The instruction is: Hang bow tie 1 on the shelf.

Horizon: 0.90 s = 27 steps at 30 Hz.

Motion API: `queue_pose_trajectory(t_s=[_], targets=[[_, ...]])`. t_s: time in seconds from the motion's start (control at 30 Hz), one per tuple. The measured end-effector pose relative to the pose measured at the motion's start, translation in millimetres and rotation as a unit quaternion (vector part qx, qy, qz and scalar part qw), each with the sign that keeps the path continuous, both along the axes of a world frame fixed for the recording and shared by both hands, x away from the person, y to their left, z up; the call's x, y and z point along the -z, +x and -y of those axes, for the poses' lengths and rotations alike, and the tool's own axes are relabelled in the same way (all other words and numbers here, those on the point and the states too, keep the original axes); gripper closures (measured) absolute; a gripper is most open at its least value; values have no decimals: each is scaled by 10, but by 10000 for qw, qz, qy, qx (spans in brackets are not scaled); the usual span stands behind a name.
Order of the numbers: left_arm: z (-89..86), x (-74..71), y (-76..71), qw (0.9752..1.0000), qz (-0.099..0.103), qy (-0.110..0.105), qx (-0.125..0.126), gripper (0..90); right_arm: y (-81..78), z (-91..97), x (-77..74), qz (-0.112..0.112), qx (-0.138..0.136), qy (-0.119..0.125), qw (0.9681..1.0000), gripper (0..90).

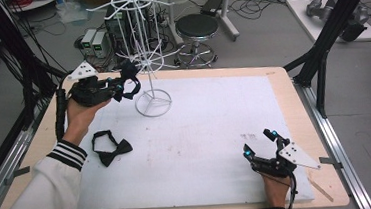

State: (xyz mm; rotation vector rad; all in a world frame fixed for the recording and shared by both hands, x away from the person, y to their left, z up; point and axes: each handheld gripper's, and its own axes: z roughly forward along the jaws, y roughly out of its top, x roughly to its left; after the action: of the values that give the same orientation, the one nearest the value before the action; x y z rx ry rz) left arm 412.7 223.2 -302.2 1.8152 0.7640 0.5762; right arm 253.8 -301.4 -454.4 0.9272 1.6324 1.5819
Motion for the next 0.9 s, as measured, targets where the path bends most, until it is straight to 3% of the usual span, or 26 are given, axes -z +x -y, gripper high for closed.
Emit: queue_pose_trajectory(t_s=[0.57, 0.9], targets=[[76, 169, 53, 9995, 89, -62, -280, 747, -1, 2, 0, 9, -2, 5, 10000, 108], [98, 216, 65, 9994, 54, 51, -326, 746, 1, 3, 2, 26, -10, 4, 10000, 108]])
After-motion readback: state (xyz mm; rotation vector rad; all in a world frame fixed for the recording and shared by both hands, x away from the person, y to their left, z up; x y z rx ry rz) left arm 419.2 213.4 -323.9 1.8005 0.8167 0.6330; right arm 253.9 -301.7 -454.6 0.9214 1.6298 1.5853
